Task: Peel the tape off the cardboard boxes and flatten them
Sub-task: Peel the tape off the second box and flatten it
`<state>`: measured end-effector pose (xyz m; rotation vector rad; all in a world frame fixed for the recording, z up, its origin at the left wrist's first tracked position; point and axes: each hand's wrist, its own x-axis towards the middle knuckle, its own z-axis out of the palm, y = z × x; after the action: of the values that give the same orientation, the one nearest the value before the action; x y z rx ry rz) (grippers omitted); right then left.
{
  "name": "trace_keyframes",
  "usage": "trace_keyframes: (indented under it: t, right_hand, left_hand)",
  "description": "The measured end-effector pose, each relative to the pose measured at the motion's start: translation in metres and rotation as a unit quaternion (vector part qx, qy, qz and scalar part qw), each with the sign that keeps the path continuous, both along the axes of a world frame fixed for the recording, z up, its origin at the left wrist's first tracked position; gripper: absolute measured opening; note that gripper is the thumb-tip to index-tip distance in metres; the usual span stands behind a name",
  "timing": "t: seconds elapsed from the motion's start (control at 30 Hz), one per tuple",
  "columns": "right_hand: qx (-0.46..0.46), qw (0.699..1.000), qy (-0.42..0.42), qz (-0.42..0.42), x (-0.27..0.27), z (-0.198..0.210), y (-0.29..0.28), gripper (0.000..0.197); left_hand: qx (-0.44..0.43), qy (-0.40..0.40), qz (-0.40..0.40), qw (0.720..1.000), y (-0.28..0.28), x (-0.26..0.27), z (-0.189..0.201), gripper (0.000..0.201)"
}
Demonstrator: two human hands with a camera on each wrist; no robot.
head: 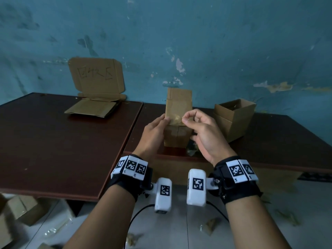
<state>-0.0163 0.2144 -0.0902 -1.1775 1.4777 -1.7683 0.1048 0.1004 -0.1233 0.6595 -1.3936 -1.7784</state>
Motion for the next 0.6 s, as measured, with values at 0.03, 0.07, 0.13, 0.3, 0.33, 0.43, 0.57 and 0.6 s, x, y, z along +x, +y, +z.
trace_keyframes:
  t: [0.03,0.07,0.13,0.3,0.33,0.43,0.57,0.6]
  right_hand:
    - [-0.002,1.000,0.002,-0.003,0.0008,-0.0002,0.0001,0.003]
    - [-0.004,1.000,0.004,-0.007,0.0014,-0.0003,-0.0001,0.004]
    - [-0.004,1.000,-0.004,-0.020,0.0030,-0.0002,-0.0008,0.007]
    - [0.019,0.996,-0.008,-0.084,0.0032,0.0009,-0.0049,0.029]
    - [0.022,0.996,-0.005,-0.092,0.0018,-0.0001,-0.0050,0.030]
    - [0.049,0.994,0.034,-0.094,0.0002,-0.0023,-0.0015,0.020]
    - [0.079,0.989,0.079,-0.100,0.0021,-0.0050,-0.0005,0.009]
    - [0.080,0.988,0.082,-0.105,0.0022,-0.0064,-0.0015,0.016]
  left_hand:
    - [0.001,0.003,-0.004,1.000,0.0004,-0.0004,-0.0002,0.035]
    - [-0.002,0.004,-0.009,1.000,0.0001,-0.0007,-0.0004,0.034]
    - [-0.011,0.004,-0.021,1.000,0.0002,0.0002,0.0005,0.027]
    - [-0.025,0.001,-0.046,0.999,0.0008,0.0035,0.0005,0.041]
    - [-0.030,0.000,-0.053,0.998,0.0005,0.0037,-0.0005,0.044]
    - [-0.040,0.004,-0.068,0.997,-0.0009,0.0061,-0.0034,0.043]
    - [-0.085,-0.007,-0.086,0.993,-0.0003,0.0091,-0.0054,0.045]
    - [-0.100,-0.011,-0.087,0.991,0.0005,0.0092,-0.0055,0.047]
